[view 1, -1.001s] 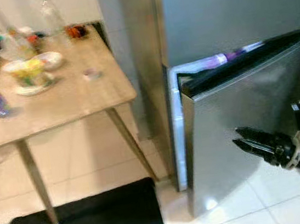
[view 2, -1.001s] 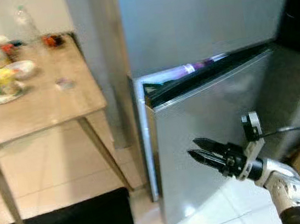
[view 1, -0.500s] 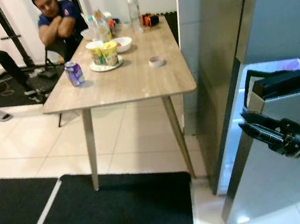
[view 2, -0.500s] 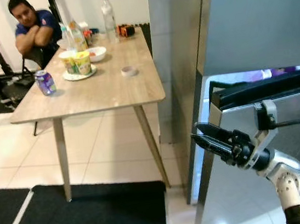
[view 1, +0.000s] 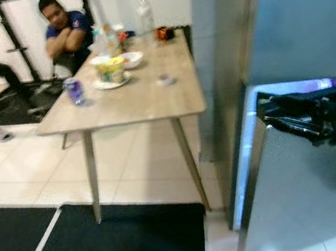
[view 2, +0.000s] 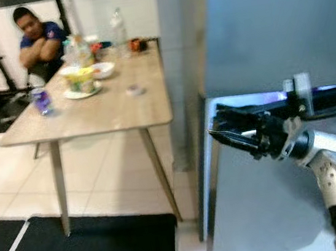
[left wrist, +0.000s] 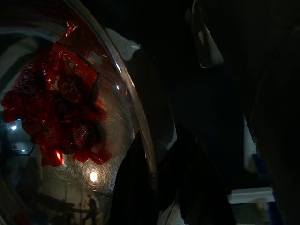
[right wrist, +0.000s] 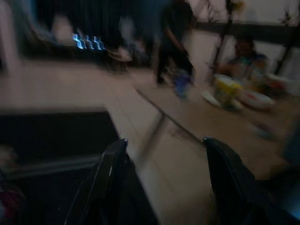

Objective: Restocking fridge

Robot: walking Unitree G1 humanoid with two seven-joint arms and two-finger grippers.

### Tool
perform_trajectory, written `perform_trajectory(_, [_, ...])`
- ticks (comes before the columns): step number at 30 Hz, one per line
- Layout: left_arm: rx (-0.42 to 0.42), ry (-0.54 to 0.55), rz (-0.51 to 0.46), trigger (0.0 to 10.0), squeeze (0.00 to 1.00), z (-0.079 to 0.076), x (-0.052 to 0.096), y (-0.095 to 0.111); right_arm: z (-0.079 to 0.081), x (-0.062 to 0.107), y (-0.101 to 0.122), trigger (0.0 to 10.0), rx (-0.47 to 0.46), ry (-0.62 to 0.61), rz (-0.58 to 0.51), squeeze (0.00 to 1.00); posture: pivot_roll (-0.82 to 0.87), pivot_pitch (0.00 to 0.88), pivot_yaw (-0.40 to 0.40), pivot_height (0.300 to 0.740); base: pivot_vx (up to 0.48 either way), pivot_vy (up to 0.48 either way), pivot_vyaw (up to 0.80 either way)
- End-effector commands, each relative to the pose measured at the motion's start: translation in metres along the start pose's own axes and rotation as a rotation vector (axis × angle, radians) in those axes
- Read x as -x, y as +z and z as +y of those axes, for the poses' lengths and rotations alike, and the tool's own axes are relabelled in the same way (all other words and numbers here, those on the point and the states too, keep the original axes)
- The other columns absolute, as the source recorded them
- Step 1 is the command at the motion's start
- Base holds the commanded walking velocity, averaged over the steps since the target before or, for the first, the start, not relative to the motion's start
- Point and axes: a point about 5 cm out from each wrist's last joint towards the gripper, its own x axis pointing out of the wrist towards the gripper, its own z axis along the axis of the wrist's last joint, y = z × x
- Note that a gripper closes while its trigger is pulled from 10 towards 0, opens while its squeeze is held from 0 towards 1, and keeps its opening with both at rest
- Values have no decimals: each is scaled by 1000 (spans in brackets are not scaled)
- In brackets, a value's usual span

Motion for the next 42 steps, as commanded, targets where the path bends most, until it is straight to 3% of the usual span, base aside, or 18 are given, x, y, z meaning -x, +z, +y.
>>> perform_trajectory(1, [7, 5, -57, 10000, 0, 1, -1, 15, 0, -8, 0, 10000, 50, 15, 50, 0, -108, 13, -12, 740, 0, 0, 0])
perform_trajectory(2, [8, 5, -57, 10000, 0, 1, -1, 15, -1, -8, 1, 10000, 60, 15, 61, 0, -108, 13, -12, 740, 0, 0, 0])
perform_trajectory(3, [9, 4, -57, 10000, 0, 1, -1, 15, -7, -8, 4, 10000, 124, -1, 128, 678, -105, 12, -14, 740, 0, 0, 0])
perform_trajectory(5, [9, 3, -57, 10000, 0, 1, -1, 15, -11, -8, 7, 10000, 170, -14, 175, 678, -110, 13, -13, 740, 0, 0, 0])
perform_trajectory(6, [9, 2, -56, 10000, 0, 0, -1, 14, -16, -7, 9, 10000, 226, -25, 238, 1000, -110, 13, -13, 740, 0, 0, 0])
perform_trajectory(7, [8, -1, -54, 10000, 0, -1, -1, 13, -22, -5, 12, 10000, 291, -39, 307, 1000, -111, 13, -16, 740, 0, 0, 0])
perform_trajectory(10, [10, -4, -53, 10000, 0, -1, -1, 13, -25, -4, 12, 10000, 310, -29, 347, 1000, -111, 13, -16, 740, 0, 0, 0])
perform_trajectory(11, [11, -4, -52, 10000, 0, -2, -1, 13, -24, -2, 11, 10000, 310, -2, 374, 90, -111, 13, -16, 740, 0, 0, 0])
perform_trajectory(12, [11, -4, -52, 10000, 0, -2, -1, 13, -23, -1, 10, 10000, 312, 24, 396, 90, -108, 14, -18, 740, 0, 0, 0])
perform_trajectory(13, [11, -5, -51, 10000, 0, -2, -1, 13, -22, 1, 10, 10000, 299, 55, 408, 0, -108, 14, -18, 740, 0, 0, 0])
perform_trajectory(18, [12, -7, -49, 10000, 0, -2, -1, 12, -21, 1, 11, 10000, 283, 100, 414, 0, -108, 14, -18, 740, 0, 0, 0])
perform_trajectory(25, [9, -8, -45, 10000, 0, -3, -1, 11, -23, -13, 34, 10000, 221, 190, 289, 0, -107, 16, -18, 740, 0, 0, 0])
perform_trajectory(32, [9, -9, -44, 10000, 0, -3, -1, 11, -24, -8, 20, 10000, 228, 238, 459, 0, -110, 15, -18, 740, 0, 0, 0])
perform_trajectory(36, [11, -10, -44, 10000, 0, -4, -1, 11, -23, -2, 8, 10000, 174, 275, 589, 0, -109, 16, -22, 740, 0, 0, 0])
perform_trajectory(42, [14, -10, -40, 10000, 0, -4, -1, 10, -27, -3, 12, 10000, 135, 254, 562, 0, -110, 16, -22, 740, 0, 0, 0])
